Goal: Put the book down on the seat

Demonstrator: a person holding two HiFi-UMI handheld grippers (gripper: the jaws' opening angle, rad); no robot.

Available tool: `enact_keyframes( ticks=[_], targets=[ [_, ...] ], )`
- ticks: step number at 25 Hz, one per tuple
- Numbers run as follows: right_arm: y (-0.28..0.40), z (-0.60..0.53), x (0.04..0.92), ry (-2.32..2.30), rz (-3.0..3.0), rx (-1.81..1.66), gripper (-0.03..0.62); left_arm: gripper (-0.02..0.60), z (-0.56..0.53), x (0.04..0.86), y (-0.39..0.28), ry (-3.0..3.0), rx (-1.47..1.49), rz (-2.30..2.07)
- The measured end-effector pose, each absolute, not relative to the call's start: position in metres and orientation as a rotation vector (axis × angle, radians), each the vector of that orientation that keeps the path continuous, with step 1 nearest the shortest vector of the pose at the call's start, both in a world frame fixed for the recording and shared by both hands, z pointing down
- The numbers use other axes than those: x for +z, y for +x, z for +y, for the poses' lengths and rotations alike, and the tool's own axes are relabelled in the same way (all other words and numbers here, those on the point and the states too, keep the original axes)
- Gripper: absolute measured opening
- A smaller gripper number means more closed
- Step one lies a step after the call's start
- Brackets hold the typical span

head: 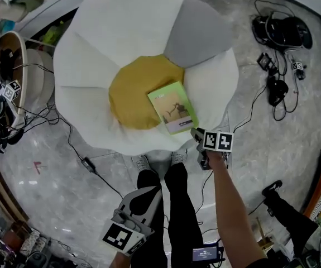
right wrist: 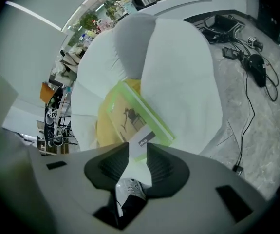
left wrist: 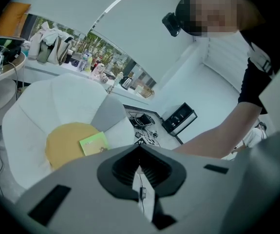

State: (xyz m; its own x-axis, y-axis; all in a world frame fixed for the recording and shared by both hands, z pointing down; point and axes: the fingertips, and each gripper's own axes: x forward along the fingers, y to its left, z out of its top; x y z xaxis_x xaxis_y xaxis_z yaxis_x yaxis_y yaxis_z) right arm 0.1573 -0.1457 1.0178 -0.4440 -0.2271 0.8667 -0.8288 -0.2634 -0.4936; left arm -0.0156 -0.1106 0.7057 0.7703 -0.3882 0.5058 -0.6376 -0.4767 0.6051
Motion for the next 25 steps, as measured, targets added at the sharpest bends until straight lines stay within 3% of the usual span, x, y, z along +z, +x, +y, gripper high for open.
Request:
enact_keyframes(
  ticks=[6, 15, 25],
  targets=[
    [0.146, -0.136, 0.969, 1.265, -1.566, 1.665, 0.02, 0.012, -0.111, 0.677, -0.016, 2.135, 0.398, -0.768],
    [0.101, -0.098, 0.878, 1.186, -1.619, 1.712, 0.014, 0.012, -0.117, 0.627, -0.028, 2.161, 0.381, -0.782],
    [0.053, -0.085, 0.715, 1.168, -1.925, 1.76, 0.014, 0.012, -0.1, 0.574, -0.048, 2.174, 0.351, -0.818]
  ],
)
